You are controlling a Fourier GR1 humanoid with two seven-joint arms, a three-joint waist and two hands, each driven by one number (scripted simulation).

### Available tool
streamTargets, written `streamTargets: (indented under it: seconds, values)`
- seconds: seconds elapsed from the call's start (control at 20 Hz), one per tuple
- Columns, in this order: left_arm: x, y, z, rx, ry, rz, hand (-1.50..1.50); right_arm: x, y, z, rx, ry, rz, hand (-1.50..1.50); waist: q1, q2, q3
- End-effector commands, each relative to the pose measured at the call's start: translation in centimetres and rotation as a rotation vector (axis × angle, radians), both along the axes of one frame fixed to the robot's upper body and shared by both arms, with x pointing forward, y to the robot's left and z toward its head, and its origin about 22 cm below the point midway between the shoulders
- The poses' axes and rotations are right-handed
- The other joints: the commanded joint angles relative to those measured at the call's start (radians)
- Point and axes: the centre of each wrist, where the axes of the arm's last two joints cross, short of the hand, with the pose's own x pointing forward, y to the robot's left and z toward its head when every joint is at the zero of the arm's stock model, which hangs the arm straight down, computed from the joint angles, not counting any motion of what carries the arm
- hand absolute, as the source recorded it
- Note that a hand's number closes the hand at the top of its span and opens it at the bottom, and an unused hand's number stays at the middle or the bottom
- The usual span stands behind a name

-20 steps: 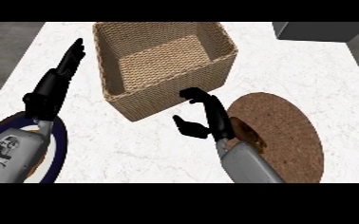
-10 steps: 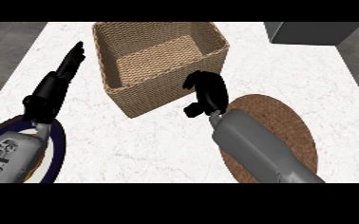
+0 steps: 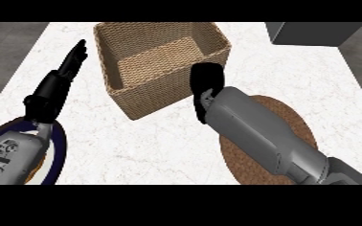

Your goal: Pick the sweet potato from the placemat and place it in the basket

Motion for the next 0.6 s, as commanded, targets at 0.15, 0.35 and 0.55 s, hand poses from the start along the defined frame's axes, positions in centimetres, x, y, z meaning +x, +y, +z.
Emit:
streamTargets:
  seconds: [0.15, 0.35, 0.55]
  values:
    - [-0.2, 0.2, 0.0, 0.001, 0.008, 0.019, 0.0, 1.9, 3.5, 4.3, -0.252, 0.289, -0.035, -1.5, -0.002, 0.037, 0.006]
    - [-1.1, 0.2, 0.4, -0.02, 0.005, 0.027, 0.0, 3.2, 2.3, 5.7, -0.272, 0.333, -0.072, -1.5, -0.013, 0.032, 0.008]
    - [-1.4, -0.3, 0.0, -0.007, -0.018, 0.037, 0.0, 3.8, 1.0, 4.6, -0.31, 0.363, -0.071, -1.5, -0.022, 0.037, 0.009]
